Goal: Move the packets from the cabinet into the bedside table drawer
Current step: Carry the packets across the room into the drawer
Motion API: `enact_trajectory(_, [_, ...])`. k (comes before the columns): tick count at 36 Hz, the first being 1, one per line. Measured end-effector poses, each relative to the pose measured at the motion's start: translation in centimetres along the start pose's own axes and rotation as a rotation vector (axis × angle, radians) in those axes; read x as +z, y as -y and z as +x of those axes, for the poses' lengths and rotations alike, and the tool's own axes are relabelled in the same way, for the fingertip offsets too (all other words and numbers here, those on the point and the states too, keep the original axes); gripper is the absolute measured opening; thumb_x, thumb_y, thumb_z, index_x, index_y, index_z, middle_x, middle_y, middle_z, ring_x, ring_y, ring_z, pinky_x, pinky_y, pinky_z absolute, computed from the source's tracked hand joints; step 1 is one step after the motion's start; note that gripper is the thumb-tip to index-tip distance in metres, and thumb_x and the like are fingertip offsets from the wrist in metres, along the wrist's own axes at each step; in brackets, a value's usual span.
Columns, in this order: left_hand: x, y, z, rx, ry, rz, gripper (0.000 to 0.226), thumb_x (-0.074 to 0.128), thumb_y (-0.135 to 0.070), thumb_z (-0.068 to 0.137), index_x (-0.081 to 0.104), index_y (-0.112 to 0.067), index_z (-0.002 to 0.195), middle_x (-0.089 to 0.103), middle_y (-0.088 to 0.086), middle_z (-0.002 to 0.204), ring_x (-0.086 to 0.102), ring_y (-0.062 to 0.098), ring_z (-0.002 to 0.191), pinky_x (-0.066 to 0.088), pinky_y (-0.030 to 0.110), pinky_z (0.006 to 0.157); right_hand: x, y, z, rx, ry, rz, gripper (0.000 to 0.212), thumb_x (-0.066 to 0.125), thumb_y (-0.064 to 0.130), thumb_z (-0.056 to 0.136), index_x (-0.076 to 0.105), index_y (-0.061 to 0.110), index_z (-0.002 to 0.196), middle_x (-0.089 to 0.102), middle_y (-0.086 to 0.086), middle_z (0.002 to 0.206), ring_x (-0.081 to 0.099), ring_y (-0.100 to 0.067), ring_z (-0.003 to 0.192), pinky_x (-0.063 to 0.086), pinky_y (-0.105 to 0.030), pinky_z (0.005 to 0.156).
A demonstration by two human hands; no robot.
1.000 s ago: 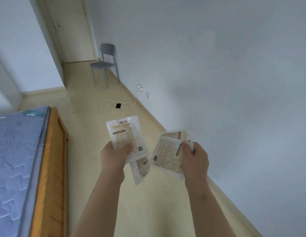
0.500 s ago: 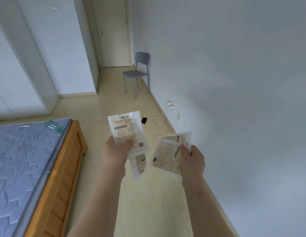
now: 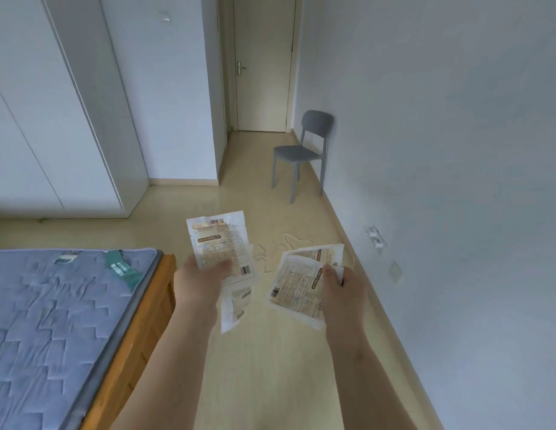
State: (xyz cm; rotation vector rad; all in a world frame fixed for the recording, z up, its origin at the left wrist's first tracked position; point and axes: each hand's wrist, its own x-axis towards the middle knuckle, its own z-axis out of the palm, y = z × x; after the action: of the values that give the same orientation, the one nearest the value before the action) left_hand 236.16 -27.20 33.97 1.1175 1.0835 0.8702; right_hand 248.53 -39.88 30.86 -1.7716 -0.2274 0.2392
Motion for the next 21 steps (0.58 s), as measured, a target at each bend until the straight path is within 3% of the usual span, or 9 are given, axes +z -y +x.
enact_trajectory(3, [1.8, -2.8, 6.8, 0.044, 0.011, 0.003, 0.022, 0.064, 0.001, 0.084, 0.060, -0.013, 0.100, 0.065, -0.001, 0.087, 0.062, 0.017, 0.076, 0.048, 0.026, 0.060, 3.9, 2.5, 4.7, -0.037, 0.005, 0.019, 0.035, 0.048, 0.029, 0.093, 0.051, -0.001, 0.074, 0.055, -0.016, 0.066, 0.053, -0.024, 0.063, 0.045, -0.034, 0.058])
enact_trajectory(5, [3.5, -3.7, 10.6, 0.036, 0.026, 0.006, 0.023, 0.064, 0.001, 0.084, 0.061, -0.014, 0.100, 0.066, 0.000, 0.090, 0.063, 0.018, 0.080, 0.049, 0.027, 0.066, 5.8, 3.5, 7.6, -0.059, -0.027, 0.012, 0.036, 0.049, 0.027, 0.094, 0.053, -0.007, 0.084, 0.060, -0.022, 0.076, 0.055, -0.025, 0.065, 0.050, -0.038, 0.061])
enact_trajectory(9, [7.2, -3.4, 16.8, -0.004, 0.076, 0.029, 0.023, 0.065, 0.003, 0.082, 0.063, -0.016, 0.095, 0.067, 0.000, 0.089, 0.064, 0.019, 0.081, 0.050, 0.032, 0.076, 9.1, 3.4, 14.1, -0.011, -0.136, 0.014, 0.033, 0.050, 0.027, 0.094, 0.055, -0.005, 0.084, 0.063, -0.020, 0.077, 0.060, -0.037, 0.069, 0.054, -0.049, 0.068])
enact_trajectory(12, [9.4, -3.3, 21.7, -0.002, 0.069, 0.084, 0.020, 0.063, 0.003, 0.084, 0.063, -0.015, 0.093, 0.065, -0.001, 0.085, 0.062, 0.015, 0.076, 0.047, 0.026, 0.064, 12.5, 3.2, 19.7, 0.007, -0.139, 0.003, 0.035, 0.050, 0.025, 0.094, 0.049, -0.001, 0.071, 0.057, -0.015, 0.068, 0.054, -0.038, 0.065, 0.050, -0.042, 0.059])
enact_trajectory(14, [10.7, -3.4, 25.8, -0.020, 0.027, 0.070, 0.019, 0.063, 0.002, 0.084, 0.062, -0.016, 0.091, 0.066, 0.001, 0.087, 0.063, 0.020, 0.080, 0.049, 0.029, 0.067, 15.5, 3.3, 23.6, 0.000, -0.093, -0.002, 0.038, 0.050, 0.025, 0.093, 0.042, 0.003, 0.064, 0.048, -0.008, 0.061, 0.047, -0.029, 0.060, 0.042, -0.036, 0.056])
enact_trajectory(21, [17.5, -6.0, 39.7, -0.035, -0.075, 0.011, 0.022, 0.063, 0.005, 0.080, 0.065, -0.015, 0.089, 0.069, 0.008, 0.093, 0.065, 0.029, 0.090, 0.051, 0.037, 0.083, 24.9, 5.9, 38.5, -0.051, 0.050, 0.029, 0.040, 0.050, 0.029, 0.092, 0.048, -0.010, 0.082, 0.050, -0.011, 0.069, 0.048, -0.023, 0.062, 0.041, -0.034, 0.057])
